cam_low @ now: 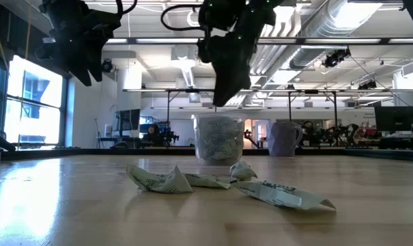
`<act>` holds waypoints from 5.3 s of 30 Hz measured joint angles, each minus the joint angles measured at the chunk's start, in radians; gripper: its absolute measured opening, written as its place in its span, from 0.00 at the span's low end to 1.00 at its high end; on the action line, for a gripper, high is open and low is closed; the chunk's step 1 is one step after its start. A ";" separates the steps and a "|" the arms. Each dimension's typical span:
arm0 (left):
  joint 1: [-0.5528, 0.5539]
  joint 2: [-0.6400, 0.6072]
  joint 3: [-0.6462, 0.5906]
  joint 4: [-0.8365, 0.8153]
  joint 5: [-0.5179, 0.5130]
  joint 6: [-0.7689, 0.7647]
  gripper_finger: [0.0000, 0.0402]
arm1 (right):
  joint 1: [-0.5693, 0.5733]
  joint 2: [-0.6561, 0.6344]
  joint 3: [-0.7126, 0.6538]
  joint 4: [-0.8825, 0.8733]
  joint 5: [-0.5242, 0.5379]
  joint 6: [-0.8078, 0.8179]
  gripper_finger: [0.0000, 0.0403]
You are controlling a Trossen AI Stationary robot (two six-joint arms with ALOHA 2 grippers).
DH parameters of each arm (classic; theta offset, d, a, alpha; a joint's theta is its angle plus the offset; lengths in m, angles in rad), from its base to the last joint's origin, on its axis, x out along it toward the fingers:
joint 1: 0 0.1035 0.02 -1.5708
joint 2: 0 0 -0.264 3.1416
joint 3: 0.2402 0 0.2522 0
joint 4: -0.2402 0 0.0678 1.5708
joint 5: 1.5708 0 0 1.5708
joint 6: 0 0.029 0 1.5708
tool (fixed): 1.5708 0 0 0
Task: Pick and place Stevia / Truvia into bins
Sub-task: Put the green stevia packet into the transparent container
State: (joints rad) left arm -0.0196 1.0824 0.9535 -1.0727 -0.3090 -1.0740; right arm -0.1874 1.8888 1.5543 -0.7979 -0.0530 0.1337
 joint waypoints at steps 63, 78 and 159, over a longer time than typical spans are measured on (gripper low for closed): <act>-0.019 0.000 0.002 0.042 0.025 0.004 0.46 | 0.438 0.068 0.033 -0.088 -0.054 -0.628 0.36; -0.378 0.000 0.002 0.053 -0.069 -0.314 0.46 | 0.478 0.233 0.035 0.034 0.039 -0.695 0.53; -0.608 0.138 0.000 0.083 -0.337 -0.686 0.46 | 0.051 0.141 0.129 0.095 0.116 -0.191 0.12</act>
State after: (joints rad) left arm -0.6281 1.2201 0.9539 -0.9894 -0.6465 -1.7596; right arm -0.1366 2.0302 1.6833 -0.7026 0.0633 -0.0573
